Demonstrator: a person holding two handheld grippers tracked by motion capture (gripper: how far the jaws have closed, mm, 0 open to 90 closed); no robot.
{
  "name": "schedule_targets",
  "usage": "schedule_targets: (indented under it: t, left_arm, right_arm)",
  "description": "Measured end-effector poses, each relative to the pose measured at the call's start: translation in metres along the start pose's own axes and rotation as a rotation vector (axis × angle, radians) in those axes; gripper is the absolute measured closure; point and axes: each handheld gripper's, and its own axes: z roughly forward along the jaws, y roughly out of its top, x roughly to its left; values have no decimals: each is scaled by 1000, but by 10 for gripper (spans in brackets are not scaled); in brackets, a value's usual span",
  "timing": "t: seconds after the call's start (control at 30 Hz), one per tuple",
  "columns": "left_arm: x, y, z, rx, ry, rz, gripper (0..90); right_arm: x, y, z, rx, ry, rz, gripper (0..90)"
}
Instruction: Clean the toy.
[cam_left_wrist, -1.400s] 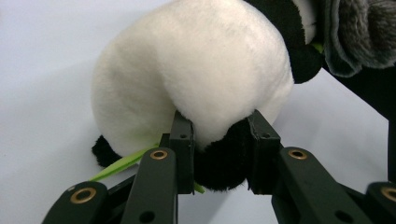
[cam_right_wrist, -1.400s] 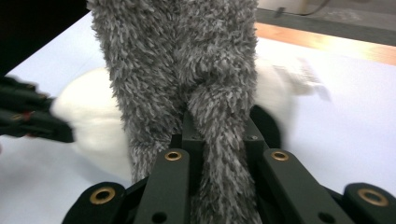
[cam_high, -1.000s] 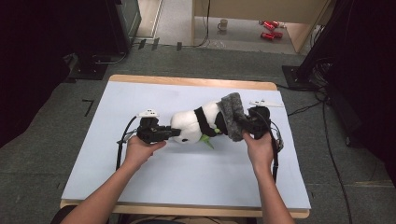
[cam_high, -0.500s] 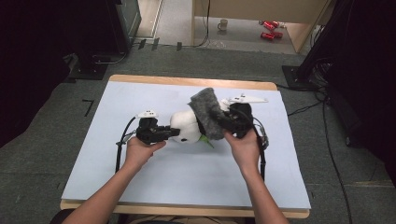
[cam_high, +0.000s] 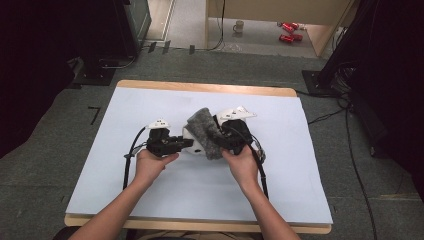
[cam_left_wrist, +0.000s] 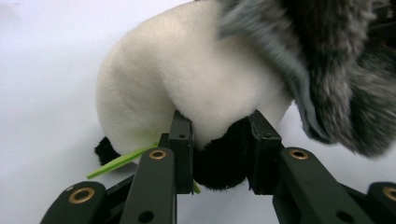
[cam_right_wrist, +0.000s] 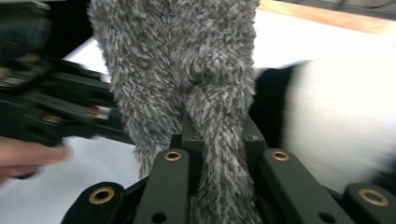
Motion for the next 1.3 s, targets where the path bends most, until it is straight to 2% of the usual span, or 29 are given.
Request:
schedule_targets:
  t: [0.03,0.17,0.33,0.47,0.53,0.6,0.7,0.77,0.8,0.87,0.93,1.03,1.07,1.1,1.17,1.23,1.3]
  left_arm:
    - [1,0,0,1,-3,2,688]
    - [0,1,0,6,-11,21,688]
    - [7,2,-2,10,-23,2,688]
    - [10,3,-2,10,-31,-8,688]
    - [10,4,-1,12,-30,0,688]
    - [11,5,-1,11,-30,-2,688]
    - [12,6,-1,13,-33,-7,688]
    - [11,6,1,19,-34,7,688]
    - [8,5,2,21,-34,20,688]
    - [5,6,4,22,-26,33,687]
    - [6,7,4,20,-26,27,687]
    - [10,7,2,17,-20,14,688]
    - [12,7,1,16,-17,7,688]
    - [13,7,1,14,-19,-4,687]
    - [13,7,1,11,-18,-6,685]
    - [14,8,1,7,-18,-10,684]
    - [14,8,1,6,-19,-15,682]
  right_arm:
    - [-6,-1,-2,2,-22,7,789]
    - [-22,-3,-7,-9,-14,43,791]
    - [-27,-1,-15,-21,-26,40,792]
    - [-41,-1,-30,-52,-64,66,792]
    - [-49,-2,-35,-62,-68,87,791]
    - [-56,-5,-40,-73,-94,96,791]
    - [-72,-9,-50,-84,-140,134,791]
    - [-82,-13,-53,-82,-147,167,789]
    - [-84,-16,-53,-79,-144,169,788]
    - [-85,-20,-51,-73,-173,145,789]
    - [-86,-21,-52,-71,-194,144,789]
    - [-91,-21,-63,-69,-275,157,792]
    - [-93,-21,-67,-76,-281,166,791]
    - [-94,-19,-75,-99,-263,187,791]
    - [-89,-14,-87,-135,-224,190,791]
    - [-78,-8,-94,-160,-181,169,790]
    - [-63,-5,-92,-162,-139,143,790]
